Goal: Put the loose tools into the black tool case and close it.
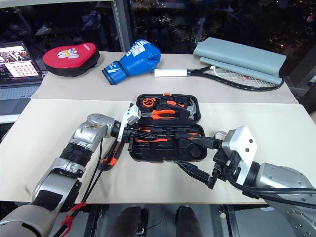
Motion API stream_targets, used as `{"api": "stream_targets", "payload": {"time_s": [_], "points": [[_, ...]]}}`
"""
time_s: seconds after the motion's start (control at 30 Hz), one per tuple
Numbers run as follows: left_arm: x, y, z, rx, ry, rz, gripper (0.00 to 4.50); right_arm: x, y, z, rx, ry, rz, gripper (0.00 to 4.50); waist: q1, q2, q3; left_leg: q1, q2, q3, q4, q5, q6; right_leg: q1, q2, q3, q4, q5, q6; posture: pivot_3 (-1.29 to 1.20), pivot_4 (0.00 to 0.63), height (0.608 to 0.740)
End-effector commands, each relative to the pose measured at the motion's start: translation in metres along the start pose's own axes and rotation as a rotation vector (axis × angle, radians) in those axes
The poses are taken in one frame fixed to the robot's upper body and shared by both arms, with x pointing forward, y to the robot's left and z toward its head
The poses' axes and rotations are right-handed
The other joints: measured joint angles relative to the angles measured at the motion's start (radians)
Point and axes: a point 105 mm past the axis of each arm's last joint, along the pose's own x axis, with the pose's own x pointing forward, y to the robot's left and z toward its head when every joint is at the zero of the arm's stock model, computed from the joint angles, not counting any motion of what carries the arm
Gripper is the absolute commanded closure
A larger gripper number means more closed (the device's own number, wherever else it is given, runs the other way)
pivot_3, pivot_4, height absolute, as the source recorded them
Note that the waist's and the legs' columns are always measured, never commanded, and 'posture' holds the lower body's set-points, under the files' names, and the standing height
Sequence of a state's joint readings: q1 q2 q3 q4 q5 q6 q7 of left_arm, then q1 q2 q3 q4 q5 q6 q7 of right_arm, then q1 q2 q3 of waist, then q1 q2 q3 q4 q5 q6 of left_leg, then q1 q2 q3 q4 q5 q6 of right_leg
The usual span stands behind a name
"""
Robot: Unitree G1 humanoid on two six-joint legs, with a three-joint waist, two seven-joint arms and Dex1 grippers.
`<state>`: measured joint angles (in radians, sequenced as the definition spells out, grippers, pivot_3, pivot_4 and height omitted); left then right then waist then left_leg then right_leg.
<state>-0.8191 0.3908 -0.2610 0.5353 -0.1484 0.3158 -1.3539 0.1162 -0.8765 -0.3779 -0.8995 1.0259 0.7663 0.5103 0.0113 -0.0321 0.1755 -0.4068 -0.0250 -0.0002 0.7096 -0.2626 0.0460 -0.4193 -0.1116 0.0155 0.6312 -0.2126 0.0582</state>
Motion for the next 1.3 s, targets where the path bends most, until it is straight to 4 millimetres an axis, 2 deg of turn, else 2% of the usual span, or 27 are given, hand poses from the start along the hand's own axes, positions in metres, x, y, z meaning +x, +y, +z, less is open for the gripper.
{"api": "stream_targets", "payload": {"time_s": [0.03, 0.6, 0.83, 1.03, 1.13, 1.3], "points": [[0.000, 0.001, -0.019, -0.006, 0.062, 0.018, 4.45, -0.001, -0.001, 0.011, -0.032, -0.040, -0.007, 0.00, 0.000, 0.000, -0.001, 0.000, 0.000, 0.000, 0.000, 0.000, 0.000, 0.000, 0.000, 0.000, 0.000, 0.000, 0.000, 0.00, 0.150, 0.736], [-0.004, -0.002, -0.036, 0.039, 0.100, 0.032, 4.45, 0.001, -0.006, 0.010, -0.019, -0.042, -0.010, 0.00, -0.003, 0.001, -0.008, 0.003, 0.001, 0.000, 0.000, 0.000, 0.000, 0.003, 0.001, 0.000, -0.001, 0.000, -0.001, 0.00, 0.150, 0.736], [-0.008, -0.005, -0.054, 0.073, 0.158, 0.036, 4.45, 0.003, -0.007, 0.011, -0.017, -0.044, -0.002, 0.00, -0.005, 0.001, -0.008, 0.011, 0.003, 0.000, 0.000, 0.000, 0.000, 0.013, 0.001, -0.001, -0.004, 0.000, 0.000, 0.00, 0.150, 0.736], [-0.008, 0.000, -0.059, 0.078, 0.171, 0.067, 4.45, 0.004, -0.006, 0.010, -0.014, -0.045, 0.002, 0.00, -0.002, 0.002, -0.009, 0.013, 0.005, 0.000, 0.000, 0.000, 0.000, 0.016, 0.002, -0.001, -0.005, 0.000, -0.001, 0.00, 0.150, 0.736], [-0.008, 0.002, -0.058, 0.064, 0.159, 0.080, 4.45, 0.005, -0.006, 0.010, -0.013, -0.045, 0.003, 0.00, -0.001, 0.003, -0.010, 0.014, 0.005, 0.000, 0.000, 0.000, 0.000, 0.017, 0.001, -0.001, -0.005, 0.000, 0.000, 0.00, 0.150, 0.736], [-0.016, 0.006, -0.030, 0.033, 0.047, 0.072, 4.45, 0.005, -0.005, 0.009, -0.013, -0.045, 0.007, 0.00, -0.002, 0.004, -0.010, 0.015, 0.005, 0.000, 0.000, 0.000, 0.000, 0.017, 0.002, -0.001, -0.005, -0.002, 0.003, 0.00, 0.150, 0.736]]}}
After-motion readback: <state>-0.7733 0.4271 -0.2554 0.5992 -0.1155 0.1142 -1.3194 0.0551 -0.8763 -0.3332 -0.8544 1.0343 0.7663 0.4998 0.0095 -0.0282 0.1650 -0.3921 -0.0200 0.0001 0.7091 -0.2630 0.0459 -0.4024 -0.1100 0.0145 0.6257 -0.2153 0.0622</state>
